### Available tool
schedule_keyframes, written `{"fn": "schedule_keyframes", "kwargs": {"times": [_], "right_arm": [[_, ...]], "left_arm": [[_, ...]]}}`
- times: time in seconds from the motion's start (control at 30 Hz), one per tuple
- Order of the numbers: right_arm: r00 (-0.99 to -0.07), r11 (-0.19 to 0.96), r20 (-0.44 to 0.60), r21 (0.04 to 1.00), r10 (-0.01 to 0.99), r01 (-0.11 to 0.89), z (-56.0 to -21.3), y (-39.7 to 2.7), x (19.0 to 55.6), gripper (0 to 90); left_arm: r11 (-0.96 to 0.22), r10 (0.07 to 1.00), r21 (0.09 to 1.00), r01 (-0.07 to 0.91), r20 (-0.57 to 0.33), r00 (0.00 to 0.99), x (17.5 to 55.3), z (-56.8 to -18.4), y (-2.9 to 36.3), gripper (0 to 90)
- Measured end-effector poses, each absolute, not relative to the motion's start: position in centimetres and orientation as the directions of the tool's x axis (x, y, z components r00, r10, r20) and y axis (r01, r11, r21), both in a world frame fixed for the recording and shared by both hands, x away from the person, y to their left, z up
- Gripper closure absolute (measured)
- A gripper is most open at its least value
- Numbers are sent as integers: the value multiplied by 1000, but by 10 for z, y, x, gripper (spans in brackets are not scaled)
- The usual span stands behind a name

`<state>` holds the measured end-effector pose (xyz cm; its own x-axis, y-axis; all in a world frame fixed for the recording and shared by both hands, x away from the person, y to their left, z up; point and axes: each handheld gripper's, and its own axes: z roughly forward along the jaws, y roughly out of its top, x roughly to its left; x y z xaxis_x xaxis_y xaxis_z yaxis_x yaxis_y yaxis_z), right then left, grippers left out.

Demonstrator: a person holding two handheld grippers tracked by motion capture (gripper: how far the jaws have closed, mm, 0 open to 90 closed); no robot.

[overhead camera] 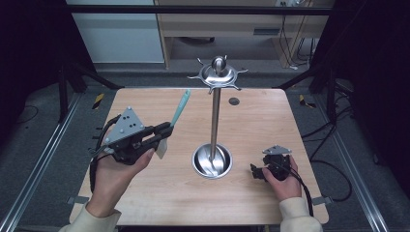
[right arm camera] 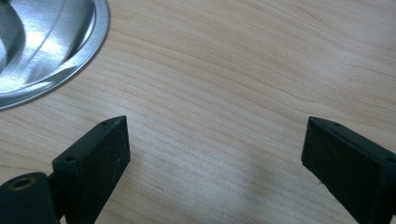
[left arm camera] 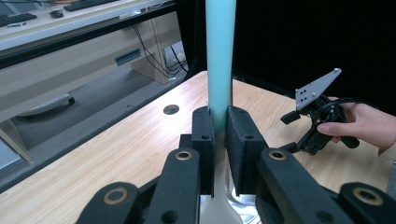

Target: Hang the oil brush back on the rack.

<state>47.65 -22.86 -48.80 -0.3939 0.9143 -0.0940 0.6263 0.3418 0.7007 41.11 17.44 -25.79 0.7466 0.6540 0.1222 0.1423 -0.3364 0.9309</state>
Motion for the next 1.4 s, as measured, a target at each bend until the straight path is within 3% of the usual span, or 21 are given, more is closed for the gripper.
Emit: {"fn": "schedule_keyframes", "kwargs": {"times": [1.4], "right_arm": [[-400,347,-95,699,912,626,-487,-229,476,86]], "left_arm": [[-321,648,940,111,133,750,400,-254,132,817]]}}
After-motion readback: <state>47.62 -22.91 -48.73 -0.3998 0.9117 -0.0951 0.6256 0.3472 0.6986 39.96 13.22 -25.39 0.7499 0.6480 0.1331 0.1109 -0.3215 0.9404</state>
